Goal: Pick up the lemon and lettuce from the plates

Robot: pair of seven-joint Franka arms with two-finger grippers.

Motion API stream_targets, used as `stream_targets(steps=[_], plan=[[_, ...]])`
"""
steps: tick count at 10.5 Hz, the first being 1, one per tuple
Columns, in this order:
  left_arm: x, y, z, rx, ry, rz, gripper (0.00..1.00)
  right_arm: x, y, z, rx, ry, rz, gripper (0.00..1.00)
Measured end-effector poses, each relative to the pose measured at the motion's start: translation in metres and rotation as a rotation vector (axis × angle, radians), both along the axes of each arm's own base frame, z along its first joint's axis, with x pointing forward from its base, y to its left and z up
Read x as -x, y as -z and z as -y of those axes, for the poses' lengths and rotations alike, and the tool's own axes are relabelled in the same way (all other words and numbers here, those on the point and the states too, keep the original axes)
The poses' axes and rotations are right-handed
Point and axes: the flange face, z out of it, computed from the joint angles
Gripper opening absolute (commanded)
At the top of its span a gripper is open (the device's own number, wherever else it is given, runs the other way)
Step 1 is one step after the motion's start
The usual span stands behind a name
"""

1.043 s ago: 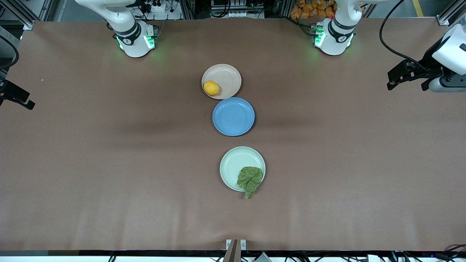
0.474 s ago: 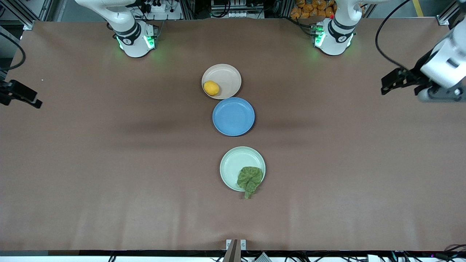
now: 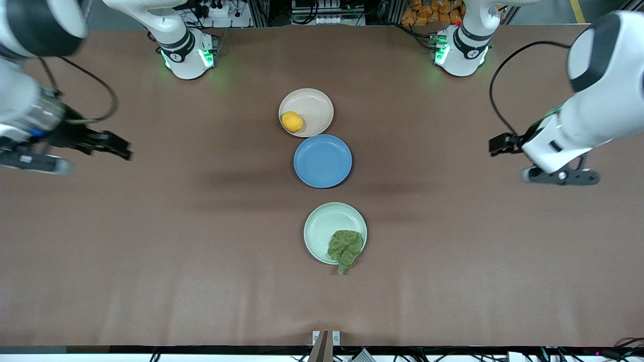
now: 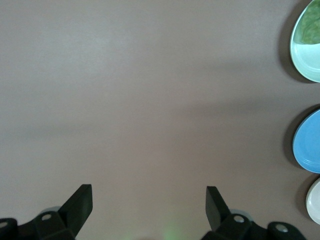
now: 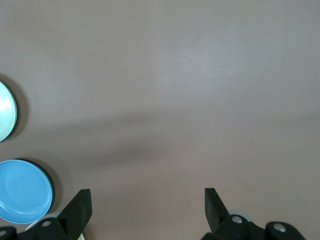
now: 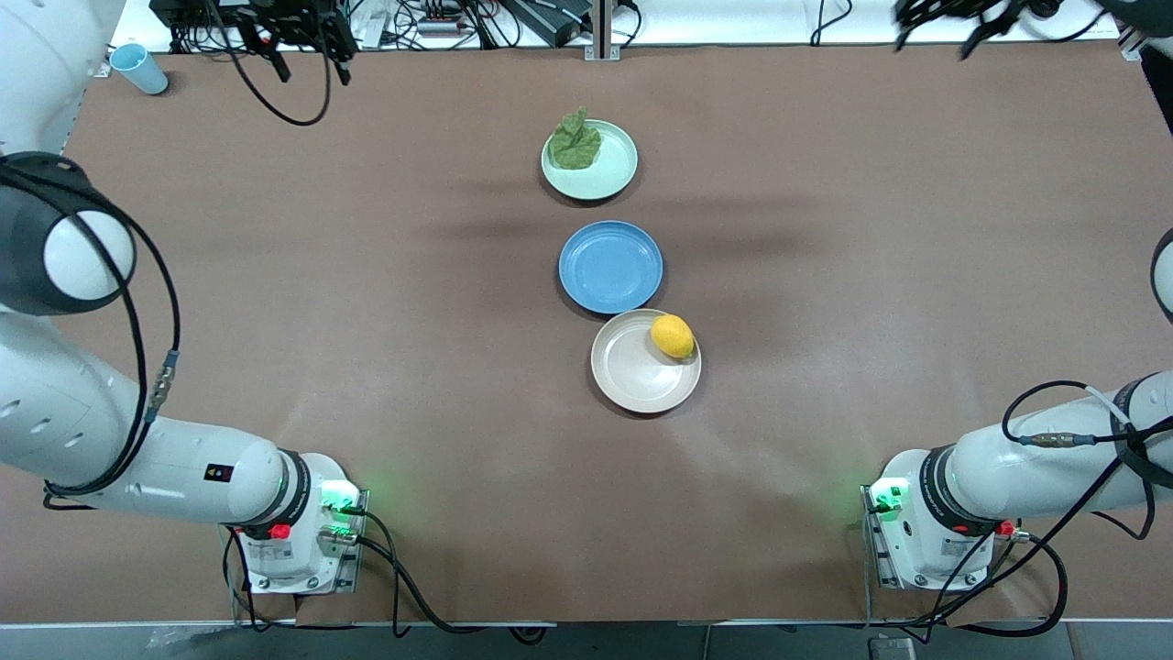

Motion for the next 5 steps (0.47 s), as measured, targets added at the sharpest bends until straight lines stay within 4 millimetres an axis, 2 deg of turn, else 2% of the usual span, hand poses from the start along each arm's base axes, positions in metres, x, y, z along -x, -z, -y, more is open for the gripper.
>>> stream_targets(steps=[2,3,5], plan=[[-0.011,0.011,0.006,0.002,0.007,0.004,1.0,0.01,0.048,-0.059,-0.003,-0.092,-0.013,1.0],[-0.015,0.013,0.007,0.004,0.007,0.01,1.0,0.021,0.073,-0.093,-0.004,-0.143,-0.019,1.0],[-0.02,0.021,0.016,0.006,0.019,0.017,1.0,0.049,0.112,-0.147,-0.001,-0.218,-0.032,1.0]])
